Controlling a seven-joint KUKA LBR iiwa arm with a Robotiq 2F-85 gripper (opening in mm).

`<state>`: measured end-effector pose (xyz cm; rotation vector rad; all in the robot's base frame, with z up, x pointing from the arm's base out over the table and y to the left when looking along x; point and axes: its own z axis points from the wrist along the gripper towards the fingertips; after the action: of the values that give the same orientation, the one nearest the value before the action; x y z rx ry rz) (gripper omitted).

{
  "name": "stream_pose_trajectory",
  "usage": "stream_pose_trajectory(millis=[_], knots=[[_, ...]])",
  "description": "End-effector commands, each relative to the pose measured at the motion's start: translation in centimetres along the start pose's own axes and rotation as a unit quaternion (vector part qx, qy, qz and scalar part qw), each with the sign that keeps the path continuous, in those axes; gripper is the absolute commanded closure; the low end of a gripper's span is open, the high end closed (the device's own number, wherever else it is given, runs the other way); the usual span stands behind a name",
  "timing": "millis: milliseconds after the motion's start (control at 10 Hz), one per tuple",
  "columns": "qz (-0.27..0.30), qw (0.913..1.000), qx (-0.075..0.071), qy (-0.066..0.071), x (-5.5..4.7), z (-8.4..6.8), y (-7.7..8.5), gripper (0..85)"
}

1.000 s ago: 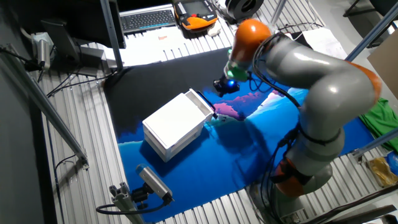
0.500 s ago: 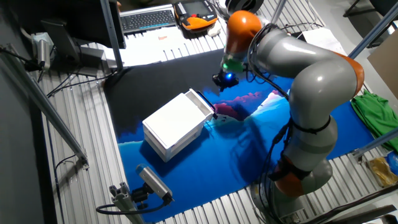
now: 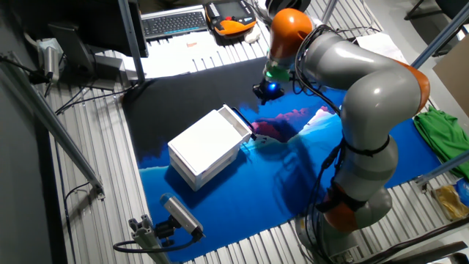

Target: Use the gripper to push and close the drawer

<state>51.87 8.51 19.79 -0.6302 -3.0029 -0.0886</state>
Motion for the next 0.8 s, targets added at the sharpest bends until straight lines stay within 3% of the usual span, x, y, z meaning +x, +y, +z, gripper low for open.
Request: stream_pose_trajectory(millis=[0,500,700], knots=[[-0.004,0.9999,0.010,-0.007,0.12,-0.15,-0.05,85.0],[-0.006,1.0000,0.002,0.004,0.16,-0.23,-0.03,85.0],[0.000,0.9998,-0.013,0.016,0.16,-0.23,-0.03,85.0]])
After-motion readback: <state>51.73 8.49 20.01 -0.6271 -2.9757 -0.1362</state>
